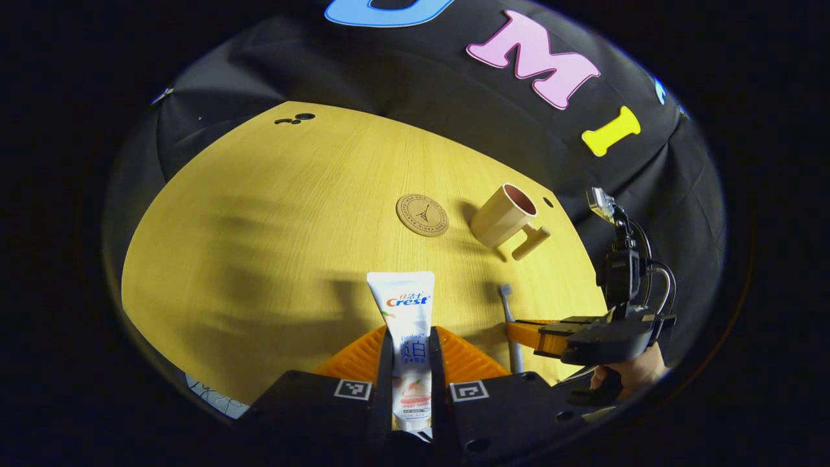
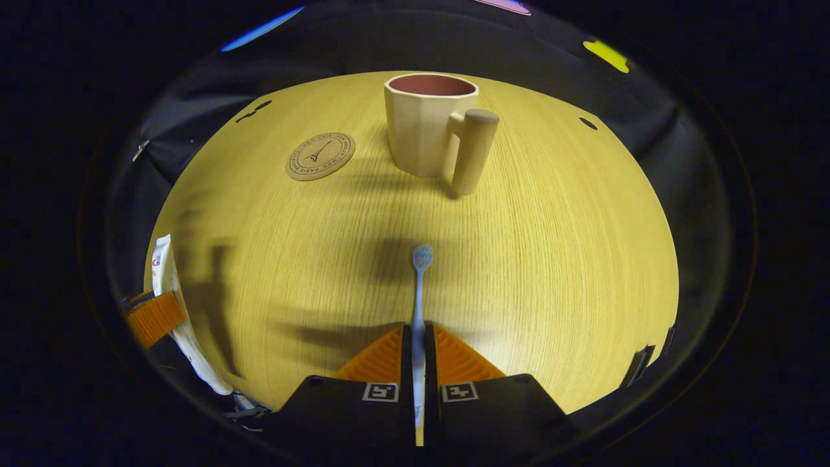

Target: Put the toothbrush and toothpaste on the desktop into the cup, then pick up the cup and place it on the coaster on the desktop.

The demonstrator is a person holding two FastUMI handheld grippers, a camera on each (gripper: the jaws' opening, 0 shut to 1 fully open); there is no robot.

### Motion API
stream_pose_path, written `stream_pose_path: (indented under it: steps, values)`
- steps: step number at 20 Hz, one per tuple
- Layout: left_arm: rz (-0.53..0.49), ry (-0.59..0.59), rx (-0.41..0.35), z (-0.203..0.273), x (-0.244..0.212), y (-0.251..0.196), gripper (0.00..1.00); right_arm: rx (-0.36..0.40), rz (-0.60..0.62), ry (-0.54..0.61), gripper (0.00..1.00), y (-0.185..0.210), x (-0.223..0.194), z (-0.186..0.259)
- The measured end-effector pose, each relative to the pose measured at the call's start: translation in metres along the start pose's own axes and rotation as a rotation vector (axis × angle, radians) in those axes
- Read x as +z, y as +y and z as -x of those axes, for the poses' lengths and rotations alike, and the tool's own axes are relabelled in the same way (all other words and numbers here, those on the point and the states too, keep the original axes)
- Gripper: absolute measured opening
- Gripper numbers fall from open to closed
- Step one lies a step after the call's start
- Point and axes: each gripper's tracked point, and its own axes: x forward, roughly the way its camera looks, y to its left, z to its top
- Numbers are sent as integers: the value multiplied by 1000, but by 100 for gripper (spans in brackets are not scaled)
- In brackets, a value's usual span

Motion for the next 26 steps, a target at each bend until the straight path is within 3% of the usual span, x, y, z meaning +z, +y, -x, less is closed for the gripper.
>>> stream_pose_path:
  steps: [3,4,5,6,7,14,20,26]
  values:
    - [7,-41,-31,5,10,-10,29,60,-36,-129,9,7,18,14]
    - [7,-66,-42,7,16,-15,24,86,-52,-182,9,9,26,23]
    - [6,-97,-56,10,25,-19,34,107,-66,-235,9,10,34,33]
    - [3,-133,-78,13,35,-27,34,127,-78,-286,9,11,42,44]
    - [1,-176,-110,18,49,-36,30,147,-88,-330,10,10,48,53]
    - [-9,-442,-313,30,150,-110,29,228,-134,-584,9,-6,86,122]
    - [-56,-598,-414,2,228,-171,29,222,-159,-646,9,-29,91,155]
    - [-40,-674,-430,-62,261,-191,29,189,-191,-669,9,-53,90,165]
